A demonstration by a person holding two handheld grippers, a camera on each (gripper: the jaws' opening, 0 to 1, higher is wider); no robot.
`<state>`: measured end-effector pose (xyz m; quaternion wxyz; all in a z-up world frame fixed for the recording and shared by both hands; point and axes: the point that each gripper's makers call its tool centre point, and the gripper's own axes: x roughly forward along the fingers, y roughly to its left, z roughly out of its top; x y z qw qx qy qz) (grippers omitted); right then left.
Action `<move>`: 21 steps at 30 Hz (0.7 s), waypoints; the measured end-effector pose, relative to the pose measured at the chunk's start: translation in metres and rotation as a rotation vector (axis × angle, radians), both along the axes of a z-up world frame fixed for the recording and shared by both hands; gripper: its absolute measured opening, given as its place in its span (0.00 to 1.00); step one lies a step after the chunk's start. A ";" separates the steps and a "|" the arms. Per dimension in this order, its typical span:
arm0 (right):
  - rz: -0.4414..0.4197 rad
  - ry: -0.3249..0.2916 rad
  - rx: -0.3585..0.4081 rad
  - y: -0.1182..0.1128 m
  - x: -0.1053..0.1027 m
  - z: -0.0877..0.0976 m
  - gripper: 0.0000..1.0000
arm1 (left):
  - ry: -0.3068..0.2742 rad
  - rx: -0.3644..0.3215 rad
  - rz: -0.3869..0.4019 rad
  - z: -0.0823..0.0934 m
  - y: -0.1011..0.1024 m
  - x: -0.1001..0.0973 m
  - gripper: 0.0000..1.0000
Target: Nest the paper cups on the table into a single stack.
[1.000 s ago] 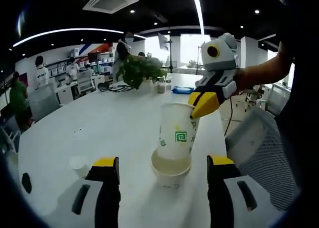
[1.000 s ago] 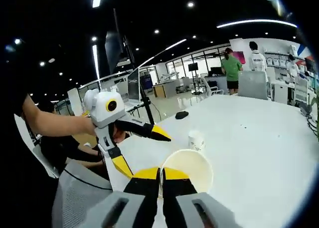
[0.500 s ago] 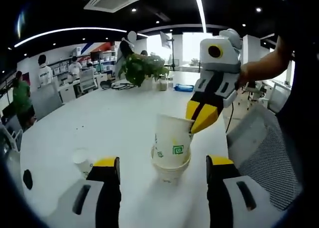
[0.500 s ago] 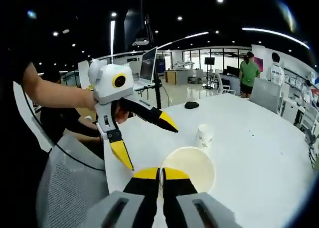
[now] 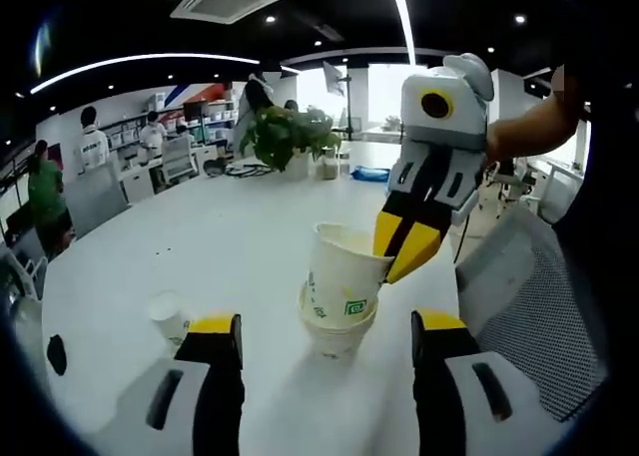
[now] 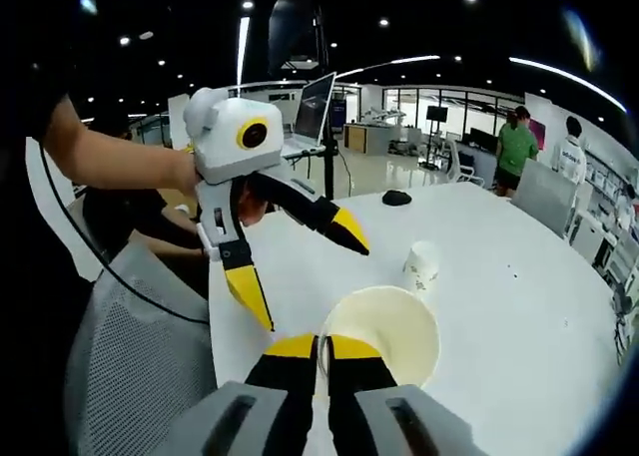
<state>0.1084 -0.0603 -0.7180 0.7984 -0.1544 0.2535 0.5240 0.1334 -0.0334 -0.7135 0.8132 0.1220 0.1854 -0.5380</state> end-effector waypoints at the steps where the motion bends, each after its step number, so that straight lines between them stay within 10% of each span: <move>1: 0.001 0.002 -0.004 0.001 0.000 0.000 0.00 | 0.000 0.000 0.001 0.000 0.000 0.000 0.68; 21: 0.017 0.026 -0.049 0.014 0.010 -0.023 0.01 | 0.007 0.009 0.037 -0.004 0.014 0.003 0.67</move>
